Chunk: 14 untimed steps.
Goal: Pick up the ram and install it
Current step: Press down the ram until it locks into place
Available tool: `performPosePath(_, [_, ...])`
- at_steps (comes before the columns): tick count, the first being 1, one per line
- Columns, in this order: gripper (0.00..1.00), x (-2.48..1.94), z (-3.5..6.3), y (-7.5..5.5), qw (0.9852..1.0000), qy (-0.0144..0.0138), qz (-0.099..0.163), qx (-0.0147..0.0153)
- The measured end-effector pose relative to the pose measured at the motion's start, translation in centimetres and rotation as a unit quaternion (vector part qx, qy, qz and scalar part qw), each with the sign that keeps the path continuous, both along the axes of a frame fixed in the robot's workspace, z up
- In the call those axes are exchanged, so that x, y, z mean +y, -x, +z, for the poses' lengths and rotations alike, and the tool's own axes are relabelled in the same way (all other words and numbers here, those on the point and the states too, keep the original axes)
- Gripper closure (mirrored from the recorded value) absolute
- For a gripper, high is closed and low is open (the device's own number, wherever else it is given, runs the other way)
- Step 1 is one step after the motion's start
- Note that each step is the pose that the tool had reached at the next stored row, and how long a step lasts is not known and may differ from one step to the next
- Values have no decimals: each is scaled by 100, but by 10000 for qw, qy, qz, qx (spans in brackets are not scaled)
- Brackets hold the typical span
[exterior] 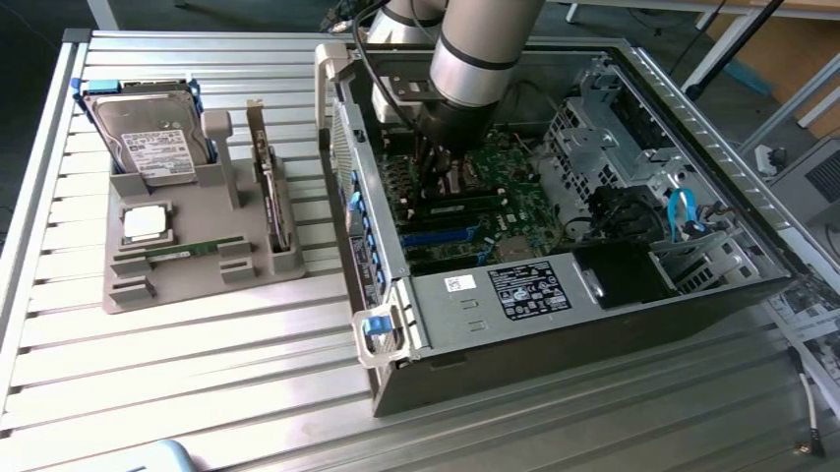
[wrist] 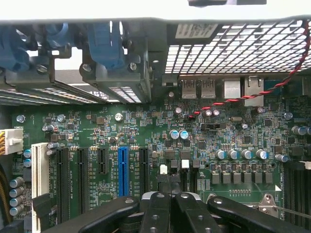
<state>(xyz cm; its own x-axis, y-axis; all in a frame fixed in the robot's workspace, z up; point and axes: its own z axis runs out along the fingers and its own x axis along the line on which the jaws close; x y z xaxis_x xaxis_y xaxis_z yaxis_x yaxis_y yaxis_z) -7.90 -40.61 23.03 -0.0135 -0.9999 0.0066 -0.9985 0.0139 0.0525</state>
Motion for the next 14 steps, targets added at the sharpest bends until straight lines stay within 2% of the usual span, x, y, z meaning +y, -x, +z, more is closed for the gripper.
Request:
performPosePath(8, [89,0,3,0,10000,-1,0,-1])
performPosePath(10, [89,2,20,-1,10000,-8,0,-5])
performPosePath(14, [89,0,88,0,10000,-1,0,0])
